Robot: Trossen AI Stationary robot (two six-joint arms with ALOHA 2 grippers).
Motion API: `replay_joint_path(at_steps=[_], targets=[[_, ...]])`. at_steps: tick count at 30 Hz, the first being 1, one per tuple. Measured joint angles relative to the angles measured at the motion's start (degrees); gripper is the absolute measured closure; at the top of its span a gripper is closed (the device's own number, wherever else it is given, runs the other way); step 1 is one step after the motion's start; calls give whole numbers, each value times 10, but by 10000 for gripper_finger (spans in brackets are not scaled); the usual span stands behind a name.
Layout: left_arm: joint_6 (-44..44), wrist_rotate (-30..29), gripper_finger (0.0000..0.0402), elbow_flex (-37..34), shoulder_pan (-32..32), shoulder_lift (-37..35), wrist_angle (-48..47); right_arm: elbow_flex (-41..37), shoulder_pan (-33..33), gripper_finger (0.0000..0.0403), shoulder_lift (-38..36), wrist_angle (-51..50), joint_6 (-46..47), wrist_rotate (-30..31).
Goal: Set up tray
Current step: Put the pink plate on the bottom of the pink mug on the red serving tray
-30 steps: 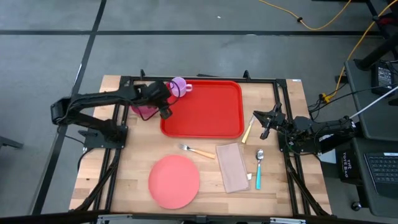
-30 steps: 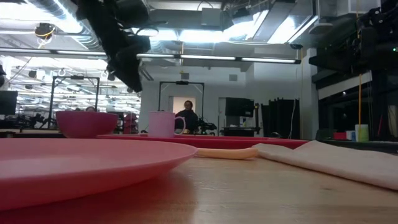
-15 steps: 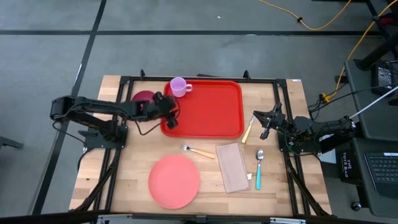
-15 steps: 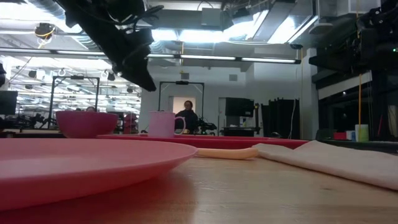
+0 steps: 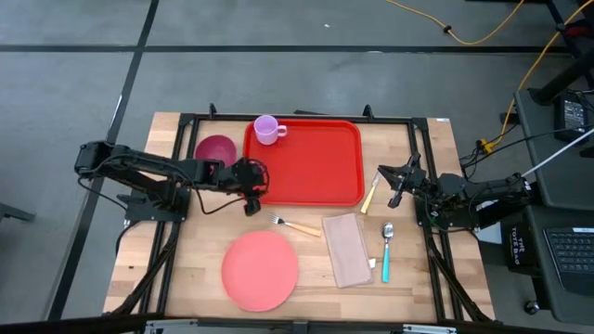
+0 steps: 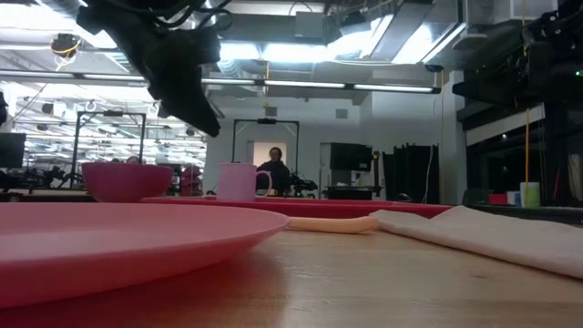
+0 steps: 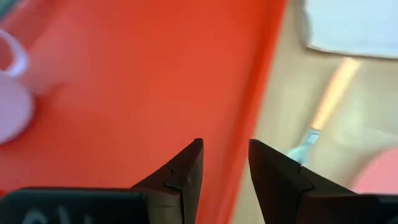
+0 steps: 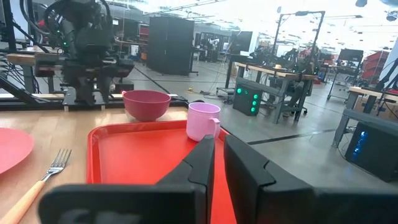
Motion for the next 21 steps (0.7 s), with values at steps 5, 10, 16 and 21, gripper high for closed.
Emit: replay_joint_path(at_steps=[5, 10, 16, 21], targets=[[-68, 71, 280, 0, -11, 0, -11, 0, 0, 361, 0, 0, 32, -7], [-155, 67, 280, 0, -40, 0, -106, 0, 0, 361, 0, 0, 48, -46], [-253, 96, 280, 0, -90, 0, -143, 0, 0, 361, 0, 0, 61, -50], [-305, 108, 280, 0, -127, 0, -141, 0, 0, 361, 0, 0, 64, -51]])
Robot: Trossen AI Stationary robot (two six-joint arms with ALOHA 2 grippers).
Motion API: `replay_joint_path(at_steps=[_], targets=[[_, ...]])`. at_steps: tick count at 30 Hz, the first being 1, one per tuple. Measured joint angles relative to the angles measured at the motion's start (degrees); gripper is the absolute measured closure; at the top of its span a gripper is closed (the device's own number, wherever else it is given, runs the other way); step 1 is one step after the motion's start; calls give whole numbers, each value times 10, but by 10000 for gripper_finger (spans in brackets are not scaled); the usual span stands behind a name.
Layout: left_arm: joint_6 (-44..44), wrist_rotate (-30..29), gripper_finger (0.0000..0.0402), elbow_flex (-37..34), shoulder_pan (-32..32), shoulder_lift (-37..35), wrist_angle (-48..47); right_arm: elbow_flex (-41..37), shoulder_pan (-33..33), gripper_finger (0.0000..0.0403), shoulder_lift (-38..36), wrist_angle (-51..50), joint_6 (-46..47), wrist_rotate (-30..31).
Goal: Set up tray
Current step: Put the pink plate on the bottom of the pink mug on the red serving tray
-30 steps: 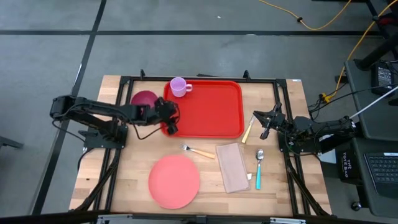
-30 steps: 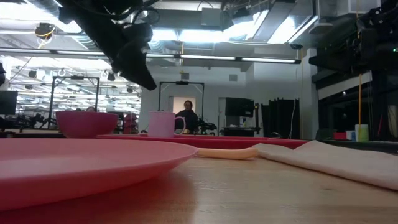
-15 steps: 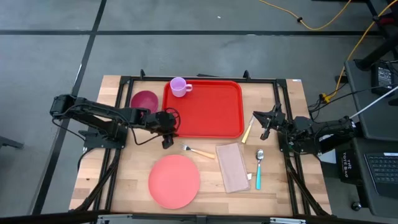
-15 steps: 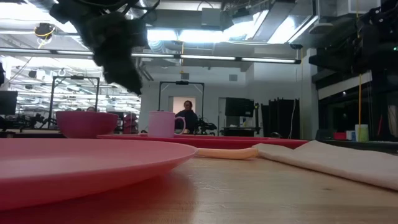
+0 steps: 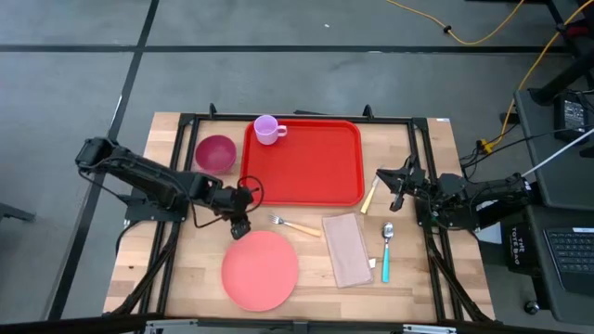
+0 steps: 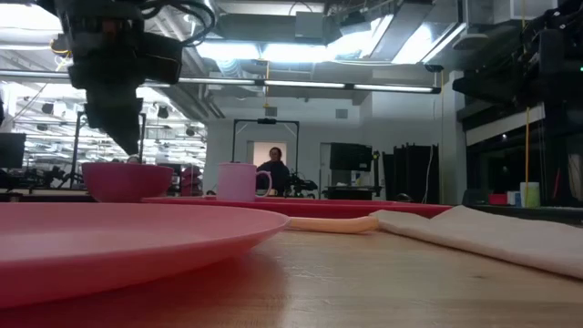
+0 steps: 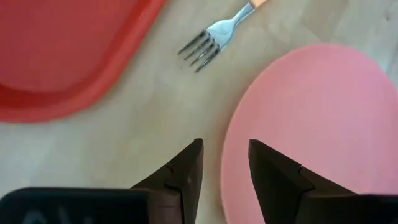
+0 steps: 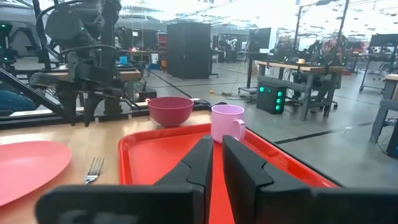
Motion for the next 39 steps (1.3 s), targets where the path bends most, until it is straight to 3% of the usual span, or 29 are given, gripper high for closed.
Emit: replay_joint_path(at_steps=[11, 39], targets=[[-87, -44, 280, 0, -52, 20, -2, 0, 0, 361, 0, 0, 13, -12], [-20, 86, 280, 0, -12, 151, 22, 0, 0, 361, 0, 0, 13, -11]])
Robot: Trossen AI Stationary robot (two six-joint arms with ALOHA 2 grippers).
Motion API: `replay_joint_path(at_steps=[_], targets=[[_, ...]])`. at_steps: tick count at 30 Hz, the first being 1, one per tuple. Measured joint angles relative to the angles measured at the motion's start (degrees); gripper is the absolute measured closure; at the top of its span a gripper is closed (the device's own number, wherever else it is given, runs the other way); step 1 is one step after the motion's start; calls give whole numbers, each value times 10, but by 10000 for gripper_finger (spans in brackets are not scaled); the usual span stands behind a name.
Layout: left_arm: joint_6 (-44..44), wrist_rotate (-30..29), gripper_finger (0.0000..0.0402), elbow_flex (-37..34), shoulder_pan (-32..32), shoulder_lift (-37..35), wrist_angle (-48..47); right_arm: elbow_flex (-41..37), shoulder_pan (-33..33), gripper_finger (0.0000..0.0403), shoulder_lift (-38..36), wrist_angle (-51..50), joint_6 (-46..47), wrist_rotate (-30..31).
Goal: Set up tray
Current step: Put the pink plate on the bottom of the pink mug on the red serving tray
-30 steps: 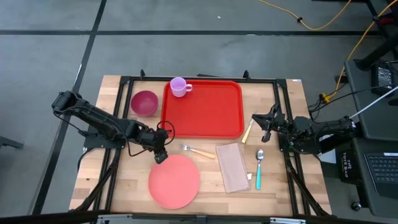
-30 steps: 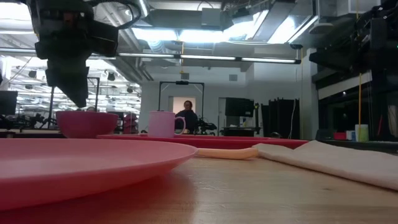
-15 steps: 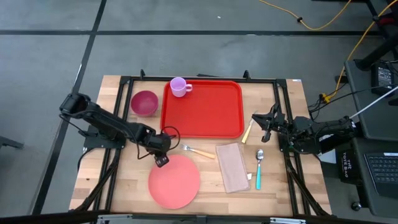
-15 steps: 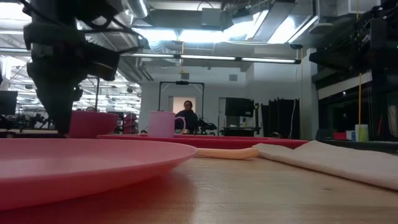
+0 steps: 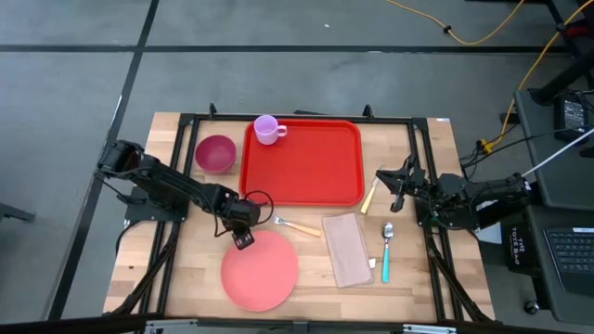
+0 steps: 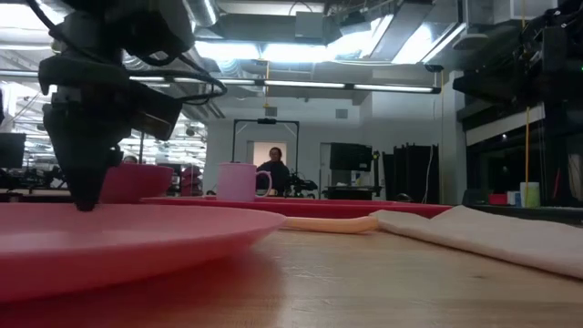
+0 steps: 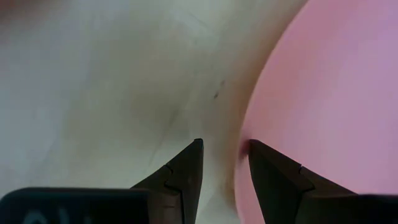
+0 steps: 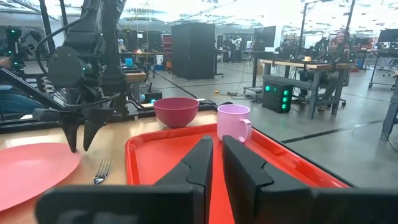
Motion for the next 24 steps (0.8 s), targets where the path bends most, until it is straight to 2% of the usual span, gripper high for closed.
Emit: replay_joint_path(at_steps=[7, 18, 24], targets=[[14, 5, 280, 0, 0, 12, 22, 0, 0, 361, 0, 0, 0, 0], [9, 60, 280, 2, 1, 41, 27, 0, 0, 361, 0, 0, 12, 0], [21, 62, 296, 1, 1, 44, 29, 0, 0, 361, 0, 0, 12, 0]])
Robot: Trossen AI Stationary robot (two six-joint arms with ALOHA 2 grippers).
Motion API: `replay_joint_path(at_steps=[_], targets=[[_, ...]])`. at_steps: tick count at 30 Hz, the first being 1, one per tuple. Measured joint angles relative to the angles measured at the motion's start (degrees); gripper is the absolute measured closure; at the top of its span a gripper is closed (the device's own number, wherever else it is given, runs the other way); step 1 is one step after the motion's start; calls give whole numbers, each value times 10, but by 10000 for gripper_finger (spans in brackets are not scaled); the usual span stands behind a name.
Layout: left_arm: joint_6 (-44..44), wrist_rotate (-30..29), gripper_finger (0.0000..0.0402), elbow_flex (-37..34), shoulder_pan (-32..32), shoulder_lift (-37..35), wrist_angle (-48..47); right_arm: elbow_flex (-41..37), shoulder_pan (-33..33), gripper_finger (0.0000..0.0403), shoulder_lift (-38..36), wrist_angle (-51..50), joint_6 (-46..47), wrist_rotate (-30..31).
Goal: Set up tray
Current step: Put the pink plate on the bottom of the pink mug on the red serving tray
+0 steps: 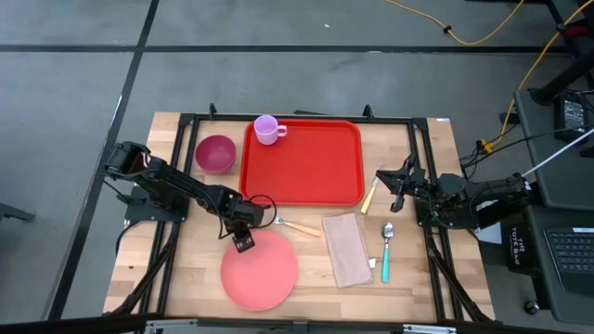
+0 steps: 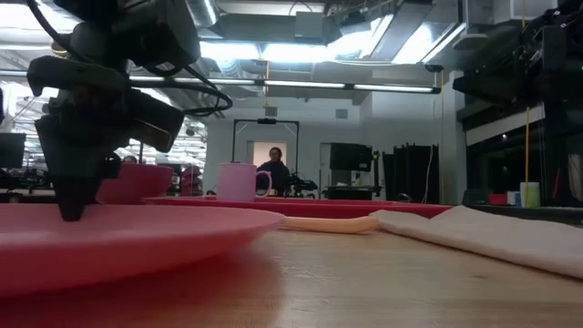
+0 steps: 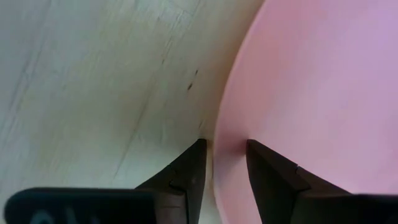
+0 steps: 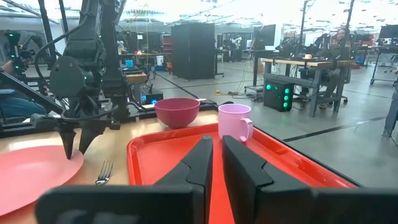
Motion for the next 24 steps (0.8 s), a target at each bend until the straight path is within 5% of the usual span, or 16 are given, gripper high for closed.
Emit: replay_joint_path(at_steps=[11, 24], targets=[[12, 33, 391, -1, 6, 1, 29, 0, 0, 361, 0, 0, 1, 0], [24, 26, 399, -2, 5, -17, 48, 0, 0, 361, 0, 0, 1, 0]])
